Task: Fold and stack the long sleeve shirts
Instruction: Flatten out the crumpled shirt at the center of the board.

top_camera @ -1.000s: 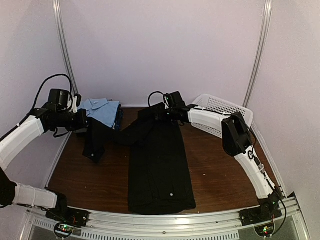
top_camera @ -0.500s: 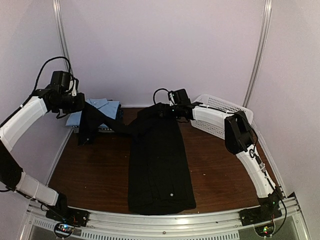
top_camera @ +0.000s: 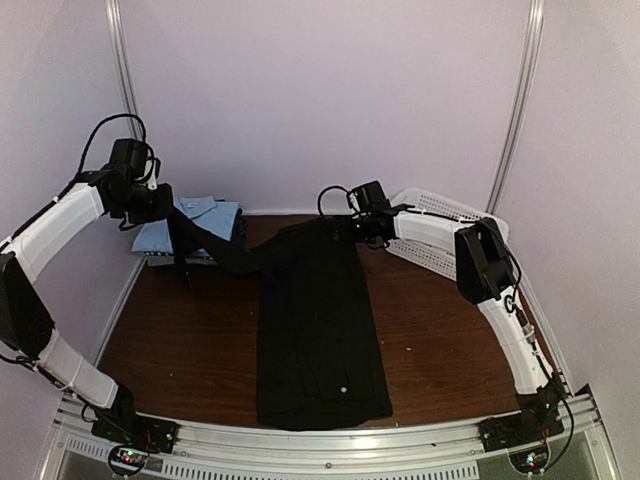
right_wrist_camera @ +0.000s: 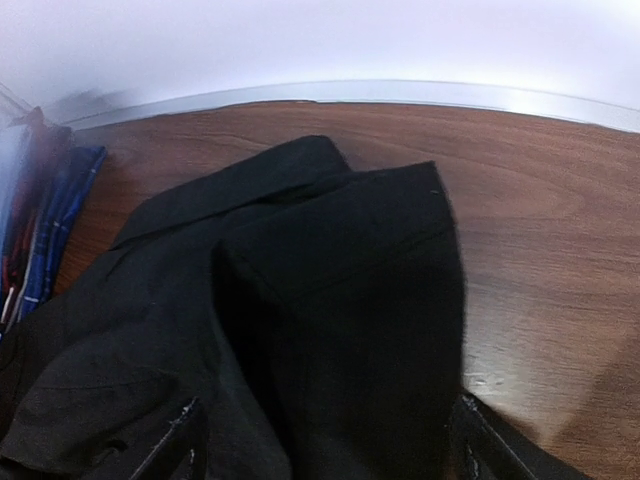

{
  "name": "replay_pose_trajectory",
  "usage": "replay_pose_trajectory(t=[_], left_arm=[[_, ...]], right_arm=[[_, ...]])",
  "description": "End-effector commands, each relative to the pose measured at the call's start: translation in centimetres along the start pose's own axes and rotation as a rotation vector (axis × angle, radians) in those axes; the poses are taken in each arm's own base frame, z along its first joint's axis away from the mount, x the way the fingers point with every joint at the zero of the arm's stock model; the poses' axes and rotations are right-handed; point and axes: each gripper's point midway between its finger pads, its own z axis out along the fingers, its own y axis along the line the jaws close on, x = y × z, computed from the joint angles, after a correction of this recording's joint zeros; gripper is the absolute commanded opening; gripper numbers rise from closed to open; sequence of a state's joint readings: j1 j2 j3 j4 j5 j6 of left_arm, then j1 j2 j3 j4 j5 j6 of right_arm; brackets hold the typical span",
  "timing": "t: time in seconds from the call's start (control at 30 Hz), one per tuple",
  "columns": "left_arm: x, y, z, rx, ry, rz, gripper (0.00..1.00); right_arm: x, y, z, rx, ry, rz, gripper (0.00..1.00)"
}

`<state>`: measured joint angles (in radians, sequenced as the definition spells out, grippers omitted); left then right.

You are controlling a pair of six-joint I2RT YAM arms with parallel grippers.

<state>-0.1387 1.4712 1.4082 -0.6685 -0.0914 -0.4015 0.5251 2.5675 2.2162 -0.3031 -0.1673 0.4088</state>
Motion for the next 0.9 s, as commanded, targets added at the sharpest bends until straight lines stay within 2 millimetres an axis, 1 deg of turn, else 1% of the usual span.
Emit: replay_pose_trajectory(t=[0.0, 0.17, 0.27, 0.33, 0.5, 0.67, 0.73, 0.87], left_arm=[[-0.8, -0.1, -0.8, 0.012, -0.026, 0.006, 0.00], [-0.2, 0.0, -0.8, 0.013, -0.017, 0.003, 0.00], [0.2, 0.1, -0.7, 0.011, -0.009, 0.001, 0.00], [0.3, 0.2, -0.7, 0.009, -0.006, 0.000, 0.00], [0.9, 0.3, -0.3, 0.007, 0.003, -0.001, 0.00], [1.4, 0.7, -0.1, -0.009, 0.012, -0.001, 0.00], [1.6, 0.7, 0.0, -0.009, 0.012, -0.004, 0.00], [2.2, 0.6, 0.3, 0.005, 0.011, -0.017, 0.00]], right_arm=[[-2.9, -3.9, -2.9, 0.117, -0.033, -0.003, 0.84], [-3.8, -7.9, -3.9, 0.178, -0.041, 0.031, 0.84], [-4.4, -9.0, -4.4, 0.184, -0.046, 0.048, 0.85], [-4.9, -9.3, -4.7, 0.185, -0.050, 0.053, 0.85], [-6.2, -8.1, -5.7, 0.150, -0.070, 0.044, 0.85], [-7.4, -7.7, -7.1, 0.155, -0.088, 0.025, 0.85], [-7.5, -6.8, -7.5, 0.131, -0.082, 0.019, 0.85], [-7.0, -3.5, -8.4, 0.093, -0.070, -0.033, 0.84]])
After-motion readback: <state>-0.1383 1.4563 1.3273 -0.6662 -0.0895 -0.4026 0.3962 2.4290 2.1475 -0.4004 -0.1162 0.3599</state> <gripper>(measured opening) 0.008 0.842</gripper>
